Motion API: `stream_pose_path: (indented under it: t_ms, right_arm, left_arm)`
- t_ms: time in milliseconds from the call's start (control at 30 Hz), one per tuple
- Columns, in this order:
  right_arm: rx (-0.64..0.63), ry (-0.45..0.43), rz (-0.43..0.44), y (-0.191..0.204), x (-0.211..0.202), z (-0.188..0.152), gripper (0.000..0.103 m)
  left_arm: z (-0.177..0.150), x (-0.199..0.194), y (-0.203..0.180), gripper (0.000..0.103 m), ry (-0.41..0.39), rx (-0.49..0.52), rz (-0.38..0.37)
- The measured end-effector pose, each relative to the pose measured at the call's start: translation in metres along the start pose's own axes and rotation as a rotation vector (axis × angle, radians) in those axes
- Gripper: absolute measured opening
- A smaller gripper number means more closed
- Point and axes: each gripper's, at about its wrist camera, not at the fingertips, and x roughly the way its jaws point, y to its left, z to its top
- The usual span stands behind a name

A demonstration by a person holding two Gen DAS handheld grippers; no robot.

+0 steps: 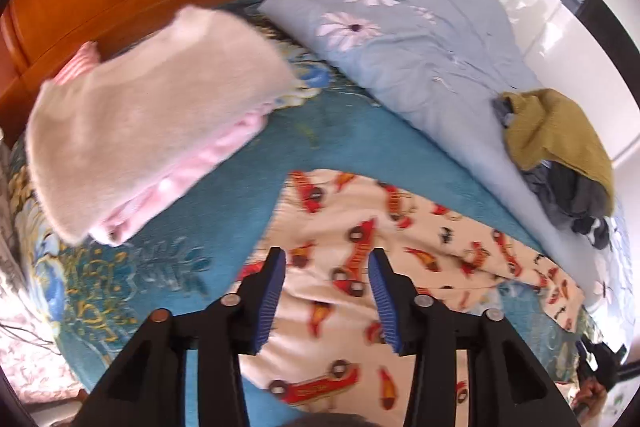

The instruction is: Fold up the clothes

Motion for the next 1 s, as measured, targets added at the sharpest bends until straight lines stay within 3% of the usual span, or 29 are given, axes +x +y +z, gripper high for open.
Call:
stream_pose_path:
  t_ms: [67,233,300,400,533,700,833,900,933,1000]
  right_arm:
    - [0.058,-0.014,-0.021,-0.003,0.013,0.006,0.016]
    - [0.143,-0.054,-0.059,-0.017,0.02,0.014,0.016]
    - [0.147,-0.066,-0.07,-0.02,0.019,0.018,0.016]
    - [0.155,-0.072,-0.064,-0.025,0.019,0.024,0.016]
    - [0.155,-0.044,-0.033,-0.024,0.025,0.026,0.021]
    - [0.12,-0.006,-0.017,-0.011,0.038,0.021,0.022]
    - [0.138,-0.026,-0.017,-0.005,0.043,0.019,0.024]
    - [0.139,-0.034,-0.024,-0.002,0.044,0.02,0.018]
    - [0.123,-0.031,-0.039,0.002,0.043,0.021,0.005]
    - [0.083,-0.069,-0.037,0.013,0.03,0.03,0.005]
  left_arm:
    - [-0.011,0.016,-0.046,0.055,0.032,0.078,-0.052]
    - [-0.068,0.085,-0.145,0.057,0.181,0.316,-0.029]
    - [-0.088,0.112,-0.168,0.057,0.222,0.405,0.045]
    - [-0.105,0.142,-0.18,0.057,0.265,0.448,0.139]
    - [-0.104,0.154,-0.169,0.057,0.248,0.369,0.217]
    - [-0.097,0.151,-0.135,0.058,0.229,0.175,0.194]
    - [-0.094,0.148,-0.121,0.058,0.222,0.106,0.183]
    - [-0.093,0.147,-0.115,0.058,0.22,0.077,0.175]
    - [-0.093,0.146,-0.112,0.058,0.219,0.063,0.171]
    - [-0.092,0.142,-0.107,0.058,0.205,0.041,0.161]
